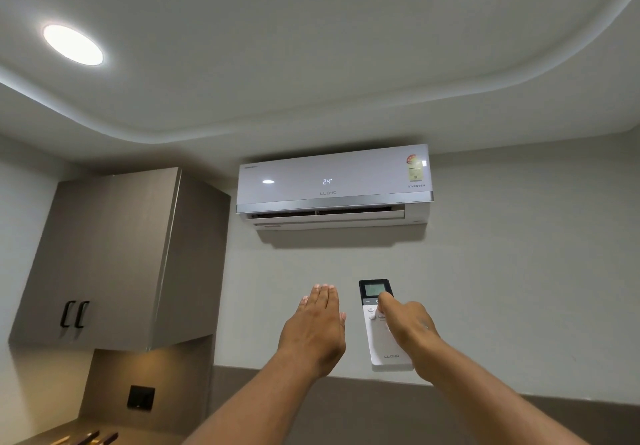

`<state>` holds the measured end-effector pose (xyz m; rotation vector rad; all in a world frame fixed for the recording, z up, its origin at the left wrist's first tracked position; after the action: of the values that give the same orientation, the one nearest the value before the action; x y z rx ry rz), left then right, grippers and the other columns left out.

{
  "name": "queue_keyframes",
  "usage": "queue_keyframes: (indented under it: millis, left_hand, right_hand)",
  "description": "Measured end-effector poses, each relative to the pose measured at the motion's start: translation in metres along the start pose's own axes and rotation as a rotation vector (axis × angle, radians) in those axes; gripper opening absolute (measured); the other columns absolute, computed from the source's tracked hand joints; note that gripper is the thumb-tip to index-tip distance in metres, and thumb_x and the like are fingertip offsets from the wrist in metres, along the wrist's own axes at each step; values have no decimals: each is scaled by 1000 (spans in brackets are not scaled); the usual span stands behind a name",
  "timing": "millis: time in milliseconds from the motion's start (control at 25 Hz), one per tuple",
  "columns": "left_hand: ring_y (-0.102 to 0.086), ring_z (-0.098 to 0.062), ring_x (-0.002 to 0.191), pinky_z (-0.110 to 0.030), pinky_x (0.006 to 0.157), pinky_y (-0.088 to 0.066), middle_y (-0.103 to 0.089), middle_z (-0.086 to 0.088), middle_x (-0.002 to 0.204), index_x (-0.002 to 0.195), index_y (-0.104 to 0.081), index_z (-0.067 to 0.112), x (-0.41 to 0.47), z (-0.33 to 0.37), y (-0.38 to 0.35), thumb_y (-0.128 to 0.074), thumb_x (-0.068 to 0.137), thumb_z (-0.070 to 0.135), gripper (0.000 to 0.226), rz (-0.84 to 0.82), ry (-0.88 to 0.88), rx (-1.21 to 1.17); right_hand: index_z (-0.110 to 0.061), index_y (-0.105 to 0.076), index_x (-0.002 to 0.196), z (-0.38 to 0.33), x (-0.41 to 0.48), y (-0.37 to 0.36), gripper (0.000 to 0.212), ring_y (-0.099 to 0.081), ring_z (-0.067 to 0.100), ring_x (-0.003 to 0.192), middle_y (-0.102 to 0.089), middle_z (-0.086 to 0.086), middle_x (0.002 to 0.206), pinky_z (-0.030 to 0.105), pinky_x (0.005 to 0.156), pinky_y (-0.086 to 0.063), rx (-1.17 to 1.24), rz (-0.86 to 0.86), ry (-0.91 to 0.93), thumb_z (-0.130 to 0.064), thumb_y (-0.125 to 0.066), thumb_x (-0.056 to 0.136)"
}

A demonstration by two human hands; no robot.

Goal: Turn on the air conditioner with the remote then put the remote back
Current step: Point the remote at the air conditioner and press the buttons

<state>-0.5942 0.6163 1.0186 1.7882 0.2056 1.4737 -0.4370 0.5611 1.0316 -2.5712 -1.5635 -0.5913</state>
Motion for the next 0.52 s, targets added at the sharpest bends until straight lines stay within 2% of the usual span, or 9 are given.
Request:
queue_keyframes:
  millis: [520]
  left_hand:
    - [-1, -20, 146, -32, 113, -2, -4, -6, 161, 151, -3, 12, 3, 3, 7, -15, 101, 37, 57, 16, -15, 2]
  right_hand:
    - [-8, -63, 80, -12, -5, 5, 29, -61, 28, 61, -67, 11, 74, 26, 55, -44, -21, 12, 4, -34, -50, 85]
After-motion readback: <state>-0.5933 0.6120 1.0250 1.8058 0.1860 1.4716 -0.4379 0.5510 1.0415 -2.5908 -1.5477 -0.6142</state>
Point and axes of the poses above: each hand's wrist, its own x-axis towards the middle knuckle, its own y-axis out of the back of the hand, z = x × y, the point moved 2 cm from there along x, towards the middle knuckle
